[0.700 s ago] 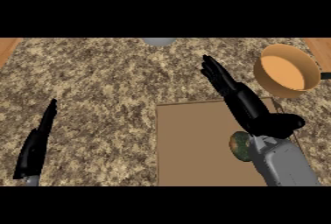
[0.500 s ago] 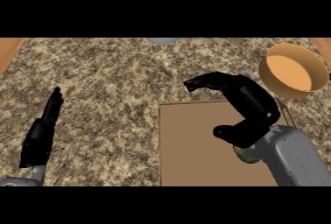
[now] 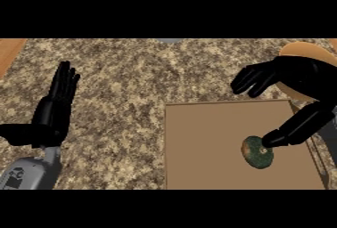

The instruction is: Pick the squash from the tray and place it in the pot

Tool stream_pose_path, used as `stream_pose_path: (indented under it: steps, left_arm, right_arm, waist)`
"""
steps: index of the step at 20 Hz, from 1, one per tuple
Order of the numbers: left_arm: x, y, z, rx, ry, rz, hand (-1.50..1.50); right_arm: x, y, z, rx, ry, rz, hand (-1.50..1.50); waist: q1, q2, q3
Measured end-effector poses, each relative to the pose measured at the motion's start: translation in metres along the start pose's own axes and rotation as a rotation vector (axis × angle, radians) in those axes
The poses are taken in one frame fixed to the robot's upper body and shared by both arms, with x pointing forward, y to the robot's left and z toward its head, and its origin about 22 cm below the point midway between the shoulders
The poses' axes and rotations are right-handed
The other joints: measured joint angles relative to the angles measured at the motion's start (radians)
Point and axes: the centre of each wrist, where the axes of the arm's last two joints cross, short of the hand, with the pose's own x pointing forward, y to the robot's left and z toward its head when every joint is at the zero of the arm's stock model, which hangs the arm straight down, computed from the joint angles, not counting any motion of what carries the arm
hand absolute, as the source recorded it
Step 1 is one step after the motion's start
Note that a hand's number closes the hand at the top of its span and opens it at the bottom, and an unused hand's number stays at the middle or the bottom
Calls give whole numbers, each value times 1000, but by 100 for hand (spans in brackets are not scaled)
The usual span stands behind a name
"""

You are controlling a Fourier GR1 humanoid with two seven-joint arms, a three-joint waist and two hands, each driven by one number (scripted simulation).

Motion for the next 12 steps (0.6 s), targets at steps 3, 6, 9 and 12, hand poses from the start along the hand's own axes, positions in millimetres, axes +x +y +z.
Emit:
stream_pose_path:
  steps: [3, 6, 9, 12]
  left_arm:
    - [6, 2, -7, -2, -6, 30, 0]
    - [11, 0, -12, -11, -7, 50, 0]
    - [15, -3, -16, -15, -3, 64, 0]
    - [16, -1, -19, -15, -2, 65, 0]
  right_arm:
    - [13, -15, 14, 14, -21, 64, -150]
    - [32, -28, 22, 34, 3, 165, -150]
    - [48, -32, 21, 89, 45, 277, -150]
    - [57, -27, 17, 175, 87, 385, -150]
  waist:
    - [0, 2, 2]
    - [4, 0, 3]
    - [8, -1, 3]
    - [12, -2, 2]
